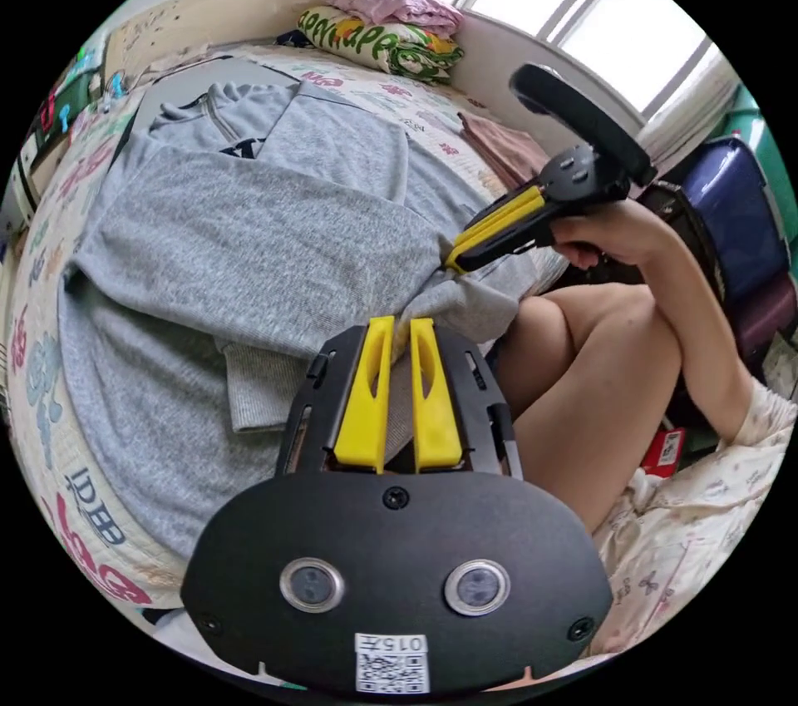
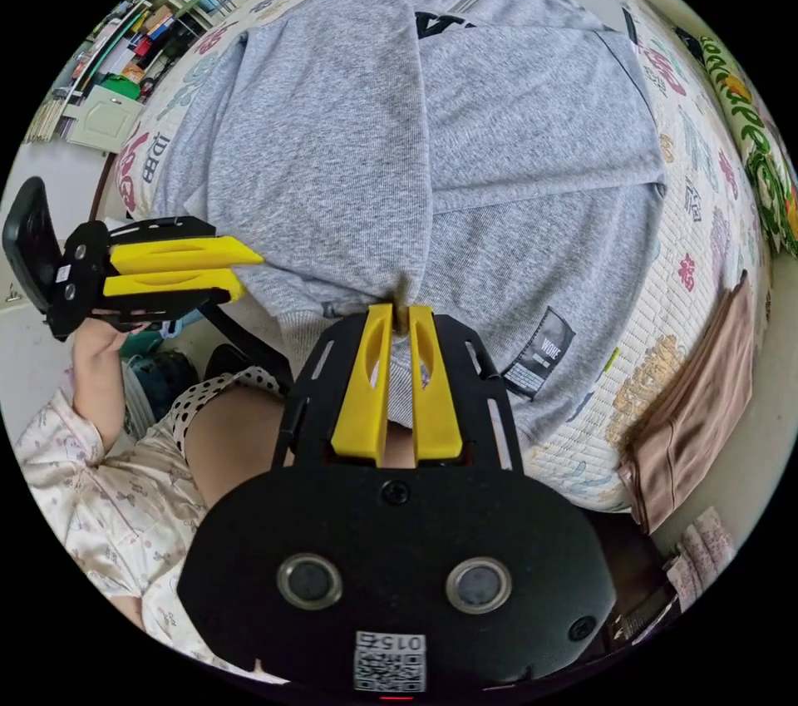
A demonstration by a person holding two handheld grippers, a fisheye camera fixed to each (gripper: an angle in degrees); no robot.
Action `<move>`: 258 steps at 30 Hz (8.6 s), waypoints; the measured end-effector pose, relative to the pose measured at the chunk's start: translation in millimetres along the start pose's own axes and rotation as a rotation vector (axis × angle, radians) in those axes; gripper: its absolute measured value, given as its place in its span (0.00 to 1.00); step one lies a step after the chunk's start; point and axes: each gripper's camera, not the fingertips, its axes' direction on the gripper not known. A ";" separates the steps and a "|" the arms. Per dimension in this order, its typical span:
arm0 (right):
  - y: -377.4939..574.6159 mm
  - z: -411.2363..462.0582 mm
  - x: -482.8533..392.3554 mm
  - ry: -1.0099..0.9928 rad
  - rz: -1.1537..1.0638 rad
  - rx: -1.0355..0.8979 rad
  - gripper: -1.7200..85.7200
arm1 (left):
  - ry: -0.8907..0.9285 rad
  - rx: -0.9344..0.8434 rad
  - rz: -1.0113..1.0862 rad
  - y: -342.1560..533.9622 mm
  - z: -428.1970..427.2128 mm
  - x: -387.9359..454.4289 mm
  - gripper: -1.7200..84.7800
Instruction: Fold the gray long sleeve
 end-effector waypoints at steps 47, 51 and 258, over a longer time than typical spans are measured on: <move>-8.9 330.1 214.2 0.336 0.015 -0.079 0.03 | -0.537 1.069 -0.255 12.6 189.1 85.0 0.01; -8.7 341.8 221.7 0.345 0.013 -0.083 0.03 | -0.513 1.048 -0.288 16.7 197.5 73.2 0.01; 786.6 -1195.0 -326.3 -1.887 0.686 0.823 0.01 | -0.054 0.468 0.235 -85.8 197.1 -101.4 0.01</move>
